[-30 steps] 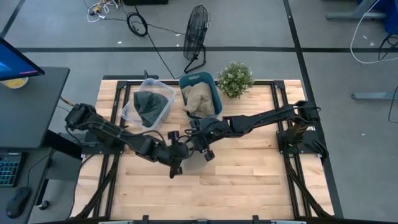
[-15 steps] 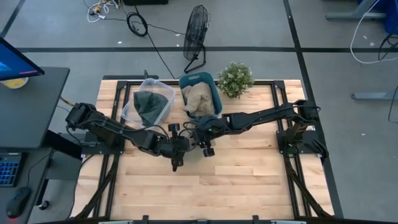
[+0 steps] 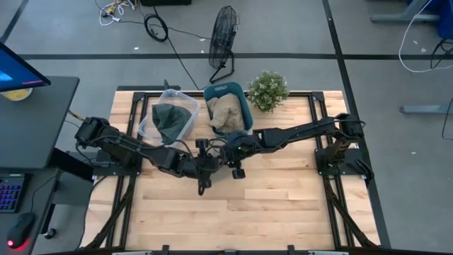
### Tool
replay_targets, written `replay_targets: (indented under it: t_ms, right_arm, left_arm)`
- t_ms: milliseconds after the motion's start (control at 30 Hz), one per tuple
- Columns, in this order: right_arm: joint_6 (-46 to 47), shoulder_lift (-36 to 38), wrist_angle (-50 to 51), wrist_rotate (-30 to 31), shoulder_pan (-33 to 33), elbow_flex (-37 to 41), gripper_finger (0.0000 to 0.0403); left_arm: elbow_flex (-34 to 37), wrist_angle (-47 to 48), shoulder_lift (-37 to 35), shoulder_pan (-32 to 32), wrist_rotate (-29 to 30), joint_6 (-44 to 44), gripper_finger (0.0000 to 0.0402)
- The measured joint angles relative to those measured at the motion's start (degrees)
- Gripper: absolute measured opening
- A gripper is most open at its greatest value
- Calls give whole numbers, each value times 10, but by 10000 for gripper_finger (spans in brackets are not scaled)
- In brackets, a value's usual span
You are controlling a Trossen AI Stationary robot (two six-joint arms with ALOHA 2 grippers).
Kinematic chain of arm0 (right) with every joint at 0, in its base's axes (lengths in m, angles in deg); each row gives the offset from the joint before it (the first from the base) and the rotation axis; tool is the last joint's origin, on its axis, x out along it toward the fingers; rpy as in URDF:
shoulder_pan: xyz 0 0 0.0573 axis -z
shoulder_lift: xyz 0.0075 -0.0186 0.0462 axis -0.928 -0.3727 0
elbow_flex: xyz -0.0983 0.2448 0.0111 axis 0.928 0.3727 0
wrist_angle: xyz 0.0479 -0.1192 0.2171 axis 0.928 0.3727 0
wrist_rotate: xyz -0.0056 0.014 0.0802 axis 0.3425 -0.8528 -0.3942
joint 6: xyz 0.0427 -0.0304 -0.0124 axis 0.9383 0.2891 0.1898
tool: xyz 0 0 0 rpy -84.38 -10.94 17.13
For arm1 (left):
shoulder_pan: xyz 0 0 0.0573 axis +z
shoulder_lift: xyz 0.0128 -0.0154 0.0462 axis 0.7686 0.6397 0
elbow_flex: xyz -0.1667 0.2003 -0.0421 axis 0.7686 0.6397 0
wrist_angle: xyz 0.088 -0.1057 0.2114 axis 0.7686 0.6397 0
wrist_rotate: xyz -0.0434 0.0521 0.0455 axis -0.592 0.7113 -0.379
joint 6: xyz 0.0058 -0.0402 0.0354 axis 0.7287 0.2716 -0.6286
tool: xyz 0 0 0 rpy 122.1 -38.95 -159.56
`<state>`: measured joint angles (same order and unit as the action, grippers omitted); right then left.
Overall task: Pick & Place hat
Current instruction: Put the brown cap into the blue bin
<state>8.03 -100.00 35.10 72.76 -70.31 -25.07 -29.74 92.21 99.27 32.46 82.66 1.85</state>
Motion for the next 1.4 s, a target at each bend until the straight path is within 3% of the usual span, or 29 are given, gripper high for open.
replay_targets:
  t_ms: [133,533,700,867,967,1033,1200,1400]
  right_arm:
    - [-15,0,8,4,0,0,15]
    - [-34,1,95,45,-3,1,6]
    - [-30,41,155,54,-22,1,4]
    - [-98,120,185,186,-43,1,4]
    - [-201,156,136,302,-42,1,3]
    - [-276,168,89,343,-28,0,3]
    - [-475,164,45,301,35,0,2]
    - [-582,131,39,199,144,0,2]
  left_arm:
    - [0,6,0,0,-1,40,13]
    - [-2,23,-2,10,-3,144,115]
    - [-2,23,-2,10,-5,214,144]
    - [-2,24,-2,9,-5,216,142]
    - [-2,24,-1,12,-5,215,137]
    - [-1,24,-1,13,-5,215,136]
    - [-1,23,-1,13,-5,215,135]
    - [-1,21,-1,13,-7,215,135]
